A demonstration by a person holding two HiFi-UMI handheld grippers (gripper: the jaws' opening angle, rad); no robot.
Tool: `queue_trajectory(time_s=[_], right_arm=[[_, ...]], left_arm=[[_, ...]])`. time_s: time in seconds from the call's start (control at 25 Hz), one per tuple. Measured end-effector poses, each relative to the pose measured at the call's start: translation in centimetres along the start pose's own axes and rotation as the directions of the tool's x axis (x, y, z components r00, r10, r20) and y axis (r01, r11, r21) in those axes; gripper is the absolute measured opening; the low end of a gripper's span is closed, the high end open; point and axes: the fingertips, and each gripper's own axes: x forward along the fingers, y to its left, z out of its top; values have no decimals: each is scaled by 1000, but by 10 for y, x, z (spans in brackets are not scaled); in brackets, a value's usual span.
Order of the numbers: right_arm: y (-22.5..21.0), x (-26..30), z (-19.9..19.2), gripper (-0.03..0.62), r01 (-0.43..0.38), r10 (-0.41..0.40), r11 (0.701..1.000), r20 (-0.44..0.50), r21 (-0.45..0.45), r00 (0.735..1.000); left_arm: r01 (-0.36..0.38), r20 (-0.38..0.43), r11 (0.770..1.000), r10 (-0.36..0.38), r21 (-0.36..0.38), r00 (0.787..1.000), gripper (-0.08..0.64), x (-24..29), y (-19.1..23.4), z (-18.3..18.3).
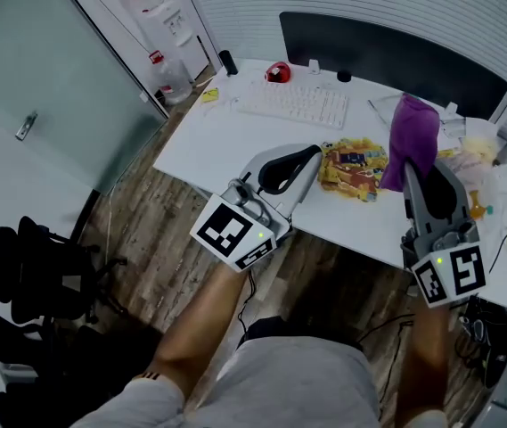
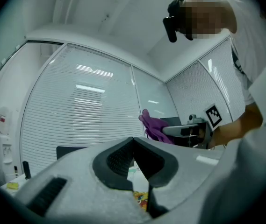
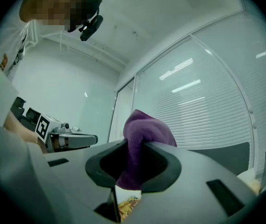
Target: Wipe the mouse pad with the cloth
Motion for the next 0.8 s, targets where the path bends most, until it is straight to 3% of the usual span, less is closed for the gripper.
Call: queue_trajectory(time_s=[0.52, 0.8], right_arm=[[-14, 34, -18, 69, -17, 17, 1000, -36, 12, 999], [-16, 66, -36, 69, 3, -3, 1000, -84, -6, 996]], left_arm=[[-4, -47, 1000, 4, -1, 999, 15, 19, 28, -25], [12, -46, 1000, -13, -21, 999, 15, 27, 65, -43]])
